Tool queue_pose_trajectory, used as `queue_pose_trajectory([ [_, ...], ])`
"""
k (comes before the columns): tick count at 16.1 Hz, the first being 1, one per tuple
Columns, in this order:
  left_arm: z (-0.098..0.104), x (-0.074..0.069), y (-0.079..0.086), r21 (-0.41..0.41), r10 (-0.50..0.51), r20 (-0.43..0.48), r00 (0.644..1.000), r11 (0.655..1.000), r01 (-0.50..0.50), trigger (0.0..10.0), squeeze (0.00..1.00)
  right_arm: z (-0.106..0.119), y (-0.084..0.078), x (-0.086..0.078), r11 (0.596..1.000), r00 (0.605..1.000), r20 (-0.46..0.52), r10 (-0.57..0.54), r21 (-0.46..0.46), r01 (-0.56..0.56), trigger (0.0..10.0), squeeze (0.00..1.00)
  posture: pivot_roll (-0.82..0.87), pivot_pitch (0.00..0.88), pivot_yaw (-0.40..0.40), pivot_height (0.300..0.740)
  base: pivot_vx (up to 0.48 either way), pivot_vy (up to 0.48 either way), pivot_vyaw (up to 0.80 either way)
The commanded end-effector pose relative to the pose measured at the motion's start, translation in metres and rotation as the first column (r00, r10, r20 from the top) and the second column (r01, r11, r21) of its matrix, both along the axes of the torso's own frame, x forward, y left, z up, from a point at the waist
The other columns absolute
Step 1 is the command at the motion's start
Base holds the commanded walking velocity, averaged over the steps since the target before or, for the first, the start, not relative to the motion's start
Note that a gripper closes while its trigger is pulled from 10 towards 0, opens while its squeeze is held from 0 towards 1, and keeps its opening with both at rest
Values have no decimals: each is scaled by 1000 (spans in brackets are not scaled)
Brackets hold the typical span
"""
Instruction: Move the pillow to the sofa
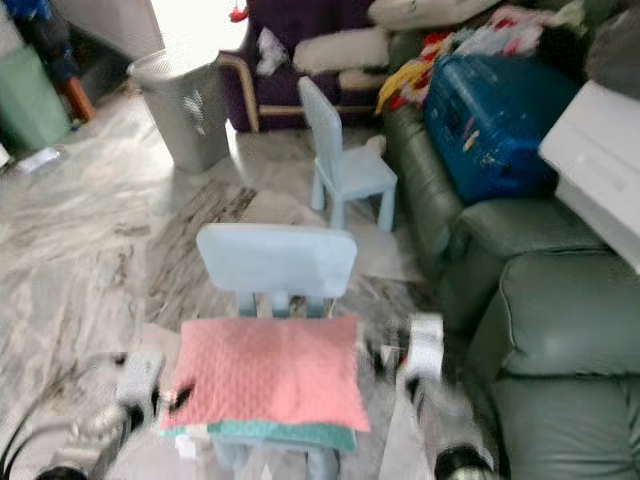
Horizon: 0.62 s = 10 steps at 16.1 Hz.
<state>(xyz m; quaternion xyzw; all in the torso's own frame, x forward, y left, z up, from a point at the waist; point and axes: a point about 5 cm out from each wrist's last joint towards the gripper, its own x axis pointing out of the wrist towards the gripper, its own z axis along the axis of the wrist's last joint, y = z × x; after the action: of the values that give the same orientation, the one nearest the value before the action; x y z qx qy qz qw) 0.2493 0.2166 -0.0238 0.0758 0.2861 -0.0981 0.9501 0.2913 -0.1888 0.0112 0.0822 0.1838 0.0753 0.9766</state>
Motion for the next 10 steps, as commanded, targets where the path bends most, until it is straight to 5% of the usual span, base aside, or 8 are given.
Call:
queue_pose_trajectory([
  [1, 20, 13, 0, -22, 4, 121, 993, 1000, -2, 10000, 0, 21, 3, 13, 999, 996, 93, 7, 33, -10, 10000, 0, -87, 0, 16, 740, 0, 0, 0],
  [2, 44, 21, -6, -51, 9, 255, 967, 999, 4, 10000, 0, 36, 1, 17, 998, 988, 154, 15, 53, -24, 10000, 0, -75, 0, 17, 740, 0, 0, 0],
  [5, 79, 24, -18, -100, 54, 437, 898, 995, -11, 10000, 0, 42, 4, 9, 989, 983, 175, 48, 131, -72, 10000, 0, -93, 0, 11, 740, 0, 0, 0],
  [7, 85, 17, -26, -114, 73, 475, 877, 993, -21, 10000, 0, 35, -1, -6, 984, 992, 123, -4, 175, -18, 10000, 0, -95, 0, 6, 740, 0, 0, 0],
  [10, 80, 13, -22, -141, 158, 419, 894, 984, -108, 10000, 0, 39, -8, -11, 994, 989, 136, -51, 99, 38, 10000, 0, -106, 0, 16, 740, 0, 0, 0],
])
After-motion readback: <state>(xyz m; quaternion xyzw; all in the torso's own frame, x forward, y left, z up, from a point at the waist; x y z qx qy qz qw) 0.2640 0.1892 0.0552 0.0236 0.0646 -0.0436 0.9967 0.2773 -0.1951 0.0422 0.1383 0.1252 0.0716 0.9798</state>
